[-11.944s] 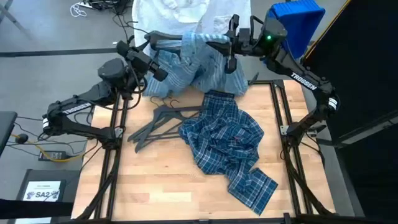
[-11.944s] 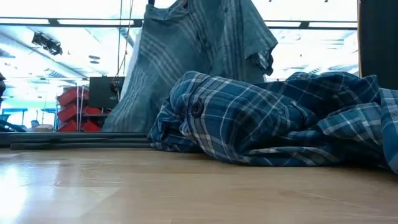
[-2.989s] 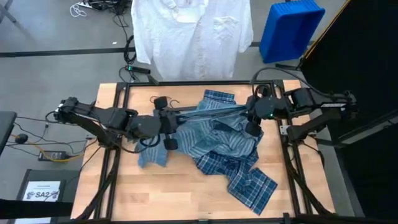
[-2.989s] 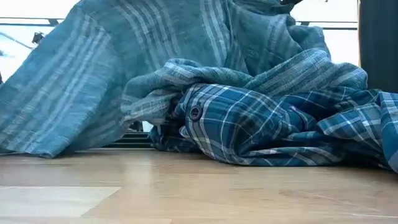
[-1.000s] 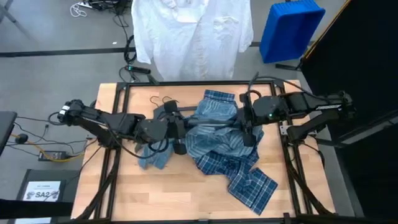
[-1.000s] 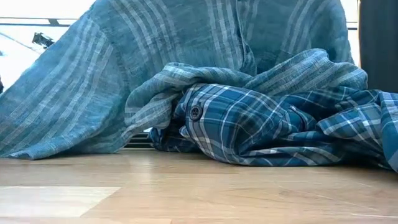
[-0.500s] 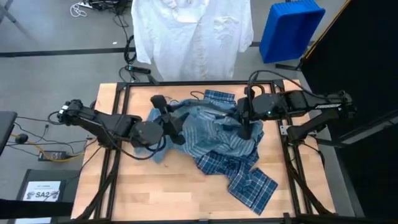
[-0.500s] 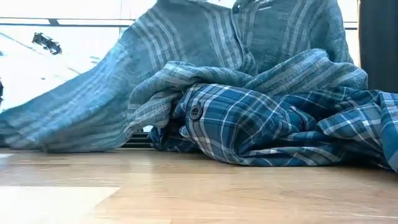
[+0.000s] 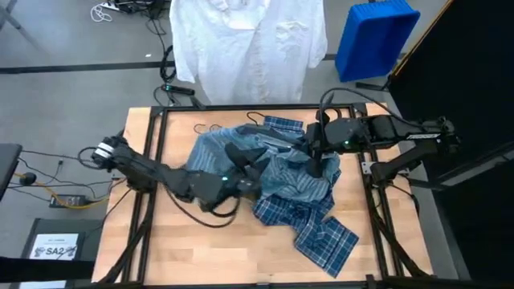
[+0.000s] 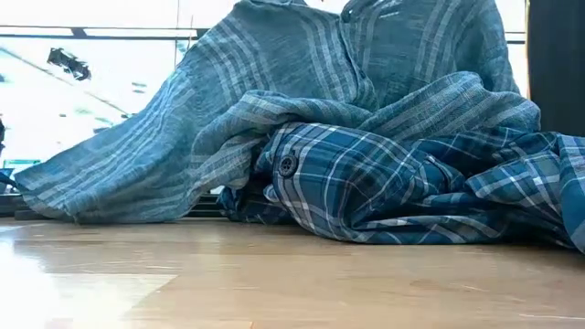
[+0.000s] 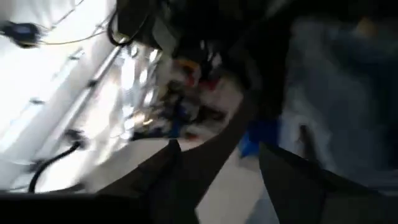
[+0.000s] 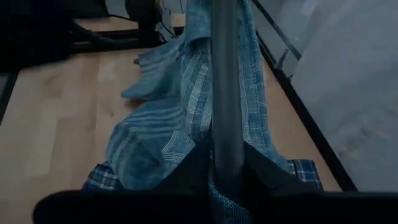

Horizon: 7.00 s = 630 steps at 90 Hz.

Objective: Hang clothes
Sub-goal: Remove the black hanger from the green shirt

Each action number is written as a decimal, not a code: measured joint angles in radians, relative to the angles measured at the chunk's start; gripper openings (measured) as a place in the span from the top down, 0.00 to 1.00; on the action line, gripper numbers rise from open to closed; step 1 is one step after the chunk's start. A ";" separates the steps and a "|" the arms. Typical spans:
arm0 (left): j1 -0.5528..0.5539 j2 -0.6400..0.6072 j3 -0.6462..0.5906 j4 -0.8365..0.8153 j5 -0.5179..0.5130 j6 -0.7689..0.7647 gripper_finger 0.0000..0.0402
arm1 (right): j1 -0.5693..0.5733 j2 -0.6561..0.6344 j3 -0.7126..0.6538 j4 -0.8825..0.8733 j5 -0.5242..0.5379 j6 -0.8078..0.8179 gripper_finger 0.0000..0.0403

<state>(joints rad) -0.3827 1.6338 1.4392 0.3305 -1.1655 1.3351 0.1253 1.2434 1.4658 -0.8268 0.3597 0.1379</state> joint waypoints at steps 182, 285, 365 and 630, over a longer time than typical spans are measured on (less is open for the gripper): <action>0.249 0.060 -0.003 -0.257 -0.121 -0.208 0.56 | 0.033 -0.020 0.000 -0.344 -0.089 0.168 0.72; 0.340 -0.038 -0.003 -1.182 0.061 -1.295 0.59 | 0.167 -0.025 -0.001 -0.325 -0.028 0.132 0.99; 0.334 -0.035 -0.003 -1.141 0.097 -1.286 0.59 | 0.142 -0.391 -0.617 0.462 0.185 0.152 0.62; 0.232 -0.023 -0.003 -1.002 0.045 -0.893 0.59 | -0.541 0.229 0.141 -0.221 -1.210 -0.357 0.60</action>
<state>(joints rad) -0.1509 1.6104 1.4361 -0.6712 -1.1206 0.4419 -0.4158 1.4728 1.6066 -1.0483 -0.8506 -0.2187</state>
